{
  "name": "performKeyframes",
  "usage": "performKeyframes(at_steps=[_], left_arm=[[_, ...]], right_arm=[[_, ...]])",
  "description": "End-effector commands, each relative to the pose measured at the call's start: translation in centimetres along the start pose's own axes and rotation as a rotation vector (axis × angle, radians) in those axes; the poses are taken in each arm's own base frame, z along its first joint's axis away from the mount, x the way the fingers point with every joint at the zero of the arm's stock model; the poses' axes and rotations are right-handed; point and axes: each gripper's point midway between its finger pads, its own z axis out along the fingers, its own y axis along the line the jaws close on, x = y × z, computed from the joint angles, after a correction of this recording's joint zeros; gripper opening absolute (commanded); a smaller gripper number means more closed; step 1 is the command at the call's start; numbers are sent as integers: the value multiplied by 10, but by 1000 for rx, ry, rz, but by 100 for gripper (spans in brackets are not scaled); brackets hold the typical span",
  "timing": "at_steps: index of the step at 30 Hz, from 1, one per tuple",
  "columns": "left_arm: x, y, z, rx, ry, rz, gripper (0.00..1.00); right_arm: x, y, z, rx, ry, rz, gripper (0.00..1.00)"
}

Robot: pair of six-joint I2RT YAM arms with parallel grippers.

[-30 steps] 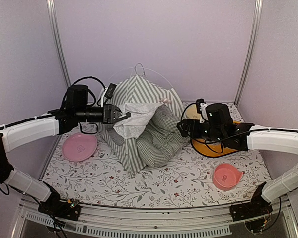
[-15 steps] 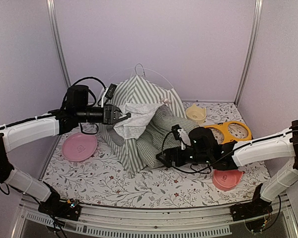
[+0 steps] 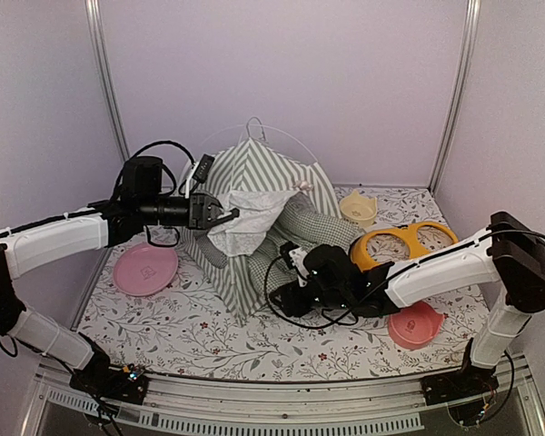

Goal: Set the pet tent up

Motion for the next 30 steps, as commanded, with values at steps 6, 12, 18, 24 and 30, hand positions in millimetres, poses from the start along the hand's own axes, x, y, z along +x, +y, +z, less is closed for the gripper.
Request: performKeyframes(at_steps=[6, 12, 18, 24, 30], left_arm=[[43, -7, 8, 47, 170, -92, 0], [37, -46, 10, 198, 177, -21, 0], [31, -74, 6, 323, 189, 19, 0], [10, -67, -3, 271, 113, 51, 0], [-5, -26, -28, 150, 10, 3, 0]], right_arm=[[-108, -40, -9, -60, -217, 209, 0], [-147, -20, 4, -304, -297, 271, 0], [-144, 5, 38, -438, -271, 306, 0], [-103, 24, 61, -431, -173, 269, 0], [-41, 26, 46, -405, -98, 213, 1]])
